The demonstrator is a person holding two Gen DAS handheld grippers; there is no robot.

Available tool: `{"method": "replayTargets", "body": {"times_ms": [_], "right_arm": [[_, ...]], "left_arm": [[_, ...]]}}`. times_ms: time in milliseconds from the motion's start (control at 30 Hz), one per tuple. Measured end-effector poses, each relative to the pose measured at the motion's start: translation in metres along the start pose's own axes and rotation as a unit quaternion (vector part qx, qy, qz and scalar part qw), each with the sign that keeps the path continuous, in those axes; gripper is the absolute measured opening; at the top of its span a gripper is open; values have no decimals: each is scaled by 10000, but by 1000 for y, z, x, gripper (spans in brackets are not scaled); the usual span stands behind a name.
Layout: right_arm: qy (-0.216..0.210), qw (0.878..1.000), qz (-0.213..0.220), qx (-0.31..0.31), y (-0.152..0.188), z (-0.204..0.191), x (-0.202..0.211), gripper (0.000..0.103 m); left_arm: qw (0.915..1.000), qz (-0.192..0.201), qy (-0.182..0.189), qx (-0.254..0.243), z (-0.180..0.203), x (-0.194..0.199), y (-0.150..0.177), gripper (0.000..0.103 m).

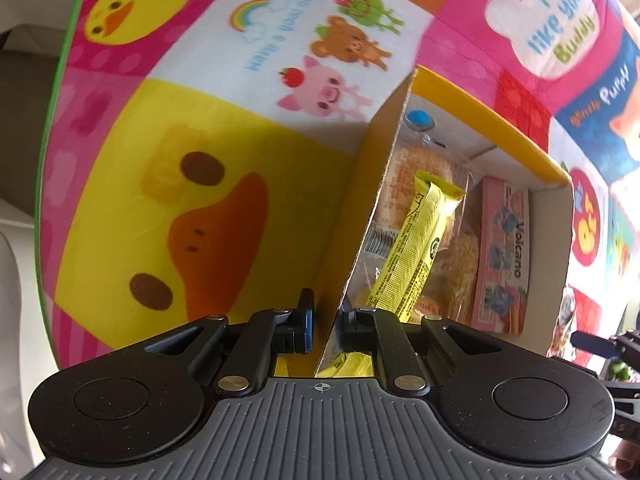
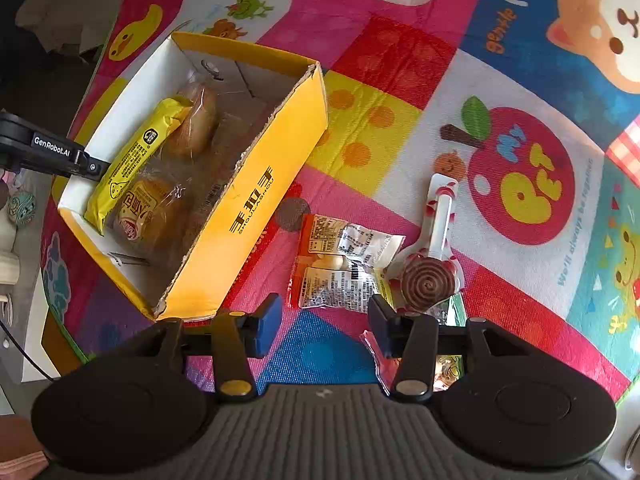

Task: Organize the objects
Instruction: 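Grasp the green-topped cookie bag with the right tool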

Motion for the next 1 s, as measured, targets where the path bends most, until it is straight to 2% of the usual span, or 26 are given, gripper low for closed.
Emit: {"method": "replayTargets", "body": {"times_ms": [67,133,233,300,400,533,600,667,700,800,867,900,933,1000], "right_arm": [[-98,9998,92,-151,-5,6,2,47],[-212,9969,141,-739,-12,27,6,47],[-276,9831,160,-1805,-15,69,11,47],[-251,9769,105,-2119,-9,88,12,47],[-268,9789,-69,-2024,6,96,10,47],[-126,9870,-271,-1577,25,80,-1,48],[-165,9836,-293,-1770,26,79,-8,48],[-361,9686,-193,-2454,24,88,-11,53],[-520,9534,-110,-2971,22,96,-10,59],[-707,8986,135,-4329,24,120,-8,60],[-745,8673,123,-4920,30,130,-12,60],[-728,8610,141,-5032,31,131,-13,60],[-670,8627,162,-5010,30,130,-14,60],[-498,8736,165,-4838,26,128,-15,60]], "left_arm": [[10000,57,3,69,-1,1,2,13],[9999,101,-12,140,-2,2,2,13],[9995,144,-15,284,-3,2,4,14],[9992,163,-26,354,-3,2,4,14],[9994,127,16,323,0,1,5,14],[9998,55,93,167,10,-3,5,14],[9999,17,140,90,16,-5,6,14],[9998,-21,190,13,22,-6,7,14],[9998,-30,208,-21,24,-7,8,14],[9997,-46,239,-56,29,-9,11,14],[9997,-60,230,-72,29,-10,12,14],[9997,-64,227,-78,30,-11,12,14],[9997,-64,232,-84,30,-11,12,14],[9996,-70,248,-103,31,-11,12,14]]}}
Point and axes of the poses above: each gripper's, at about its wrist camera, not at the fingertips, and x roughly against the way its jaws point, z to its right, y to its underside, the point moved 7 cm from there along -x, roughly the way its jaws point, and after that the axes turned 14 degrees about -x, right-handed, at the moved point
